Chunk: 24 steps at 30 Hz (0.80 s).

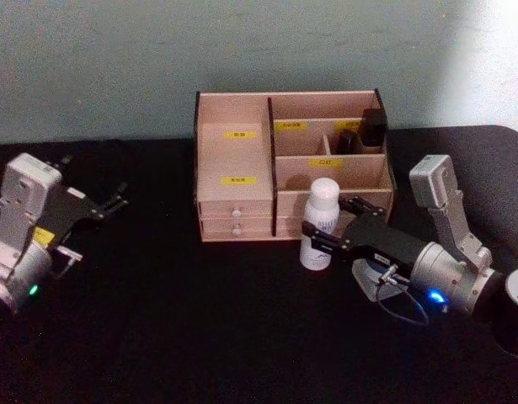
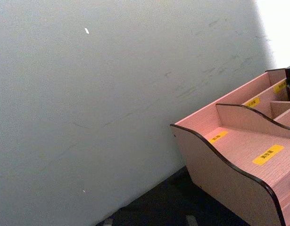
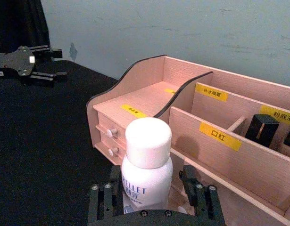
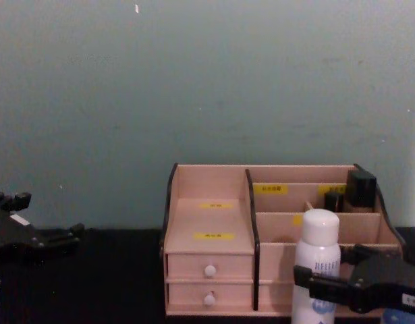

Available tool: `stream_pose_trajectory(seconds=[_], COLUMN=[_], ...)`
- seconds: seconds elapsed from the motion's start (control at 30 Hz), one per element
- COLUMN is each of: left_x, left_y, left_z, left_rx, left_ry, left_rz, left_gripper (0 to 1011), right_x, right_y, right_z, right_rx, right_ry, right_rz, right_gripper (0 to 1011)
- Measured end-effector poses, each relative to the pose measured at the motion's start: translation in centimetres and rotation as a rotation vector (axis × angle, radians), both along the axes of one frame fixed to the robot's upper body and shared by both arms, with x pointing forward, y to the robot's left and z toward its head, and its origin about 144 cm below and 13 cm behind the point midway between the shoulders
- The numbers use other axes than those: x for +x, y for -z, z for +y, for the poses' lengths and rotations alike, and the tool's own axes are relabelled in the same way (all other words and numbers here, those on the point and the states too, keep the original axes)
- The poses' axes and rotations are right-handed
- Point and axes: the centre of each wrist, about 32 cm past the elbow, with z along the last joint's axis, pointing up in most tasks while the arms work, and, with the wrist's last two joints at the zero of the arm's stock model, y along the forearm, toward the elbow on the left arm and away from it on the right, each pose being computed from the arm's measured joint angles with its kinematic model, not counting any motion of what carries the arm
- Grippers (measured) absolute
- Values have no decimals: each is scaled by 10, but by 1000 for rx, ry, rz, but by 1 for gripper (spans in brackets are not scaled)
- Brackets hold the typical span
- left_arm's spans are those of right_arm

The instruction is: Pick up the facial cleanser and watermelon frost from the table and place them into the tiered storage box.

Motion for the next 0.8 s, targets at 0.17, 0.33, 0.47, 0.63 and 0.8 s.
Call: stream_pose_trajectory(seconds=[0.17,0.33,0.47,0.63,0.8], left_x=[0,0,0,0,0], left_y=[0,0,0,0,0], left_z=[0,0,0,0,0], left_rx=[0,0,0,0,0], left_ry=[0,0,0,0,0], left_rz=[0,0,0,0,0], left_gripper=[1001,1001,1001,1001,1001], right_x=[0,0,0,0,0], right_y=[0,0,0,0,-1], right_z=[0,0,0,0,-1], right_rx=[0,0,1,1,-3], right_ry=[0,0,0,0,-12], right_rz=[-1,-1,-1,-1,-11], right_gripper=[704,595,595,595,595])
